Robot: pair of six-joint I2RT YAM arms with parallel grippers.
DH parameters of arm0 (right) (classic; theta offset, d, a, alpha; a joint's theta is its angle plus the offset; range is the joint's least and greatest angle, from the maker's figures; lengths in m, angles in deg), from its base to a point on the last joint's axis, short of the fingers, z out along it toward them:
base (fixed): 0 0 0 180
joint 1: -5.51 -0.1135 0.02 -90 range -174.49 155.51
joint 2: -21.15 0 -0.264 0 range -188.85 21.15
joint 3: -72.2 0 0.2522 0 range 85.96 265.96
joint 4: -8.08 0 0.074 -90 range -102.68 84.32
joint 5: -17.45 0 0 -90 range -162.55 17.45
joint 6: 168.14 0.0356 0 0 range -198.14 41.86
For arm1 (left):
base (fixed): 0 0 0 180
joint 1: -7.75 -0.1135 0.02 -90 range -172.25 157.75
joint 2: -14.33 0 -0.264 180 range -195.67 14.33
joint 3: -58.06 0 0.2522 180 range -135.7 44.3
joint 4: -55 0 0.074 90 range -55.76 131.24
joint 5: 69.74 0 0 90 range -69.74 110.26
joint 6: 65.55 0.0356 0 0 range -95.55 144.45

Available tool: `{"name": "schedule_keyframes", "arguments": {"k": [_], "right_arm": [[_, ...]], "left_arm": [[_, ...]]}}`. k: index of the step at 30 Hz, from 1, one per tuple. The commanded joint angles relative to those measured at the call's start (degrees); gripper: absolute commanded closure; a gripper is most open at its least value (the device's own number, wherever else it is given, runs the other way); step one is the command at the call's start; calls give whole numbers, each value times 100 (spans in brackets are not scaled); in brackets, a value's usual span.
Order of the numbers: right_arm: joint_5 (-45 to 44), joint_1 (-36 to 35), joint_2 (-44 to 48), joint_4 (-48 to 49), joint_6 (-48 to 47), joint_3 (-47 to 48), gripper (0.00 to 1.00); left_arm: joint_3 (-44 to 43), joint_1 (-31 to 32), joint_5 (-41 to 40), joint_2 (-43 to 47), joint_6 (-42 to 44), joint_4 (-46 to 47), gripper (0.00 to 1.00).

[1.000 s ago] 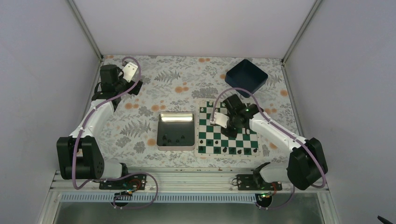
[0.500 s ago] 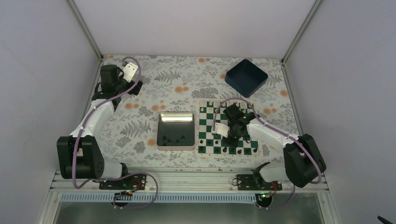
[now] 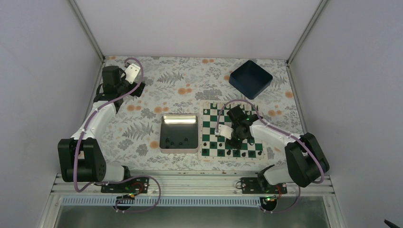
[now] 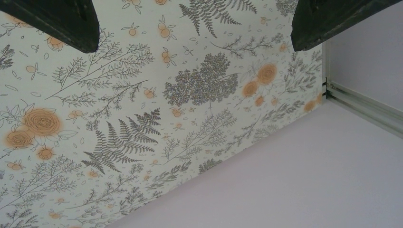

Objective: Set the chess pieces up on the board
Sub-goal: Place the chess piece on the chessboard, then pick up the chess piece from the storage box.

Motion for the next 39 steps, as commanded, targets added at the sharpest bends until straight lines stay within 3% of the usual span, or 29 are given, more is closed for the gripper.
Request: {"name": "schedule_keyframes", "arguments": {"k": [1,9,15,18,24,34,39], "right_arm": [[-101,76,-32,93,-110,-126,91],[-95,106,-110,120,-107,-115,87],[-98,99,46,-138,-145,151,62],[-60,108,137,-442,-173,596,56],[31,-296,-237,-820,-186,1983,55],[47,-1960,-2037,-731,-152,3826,55],[-22,-2388,-2893,-661,-240,4362,55]], "left_arm": [[-155,9,-8,-32,-49,29,0],[-152,3,-15,-32,-50,24,0],[-140,7,-50,-18,-40,26,0],[-139,8,-48,-7,-40,23,0],[-147,7,-17,13,-49,28,0],[-103,11,59,63,-67,84,0],[-82,7,67,74,-73,107,0]]}}
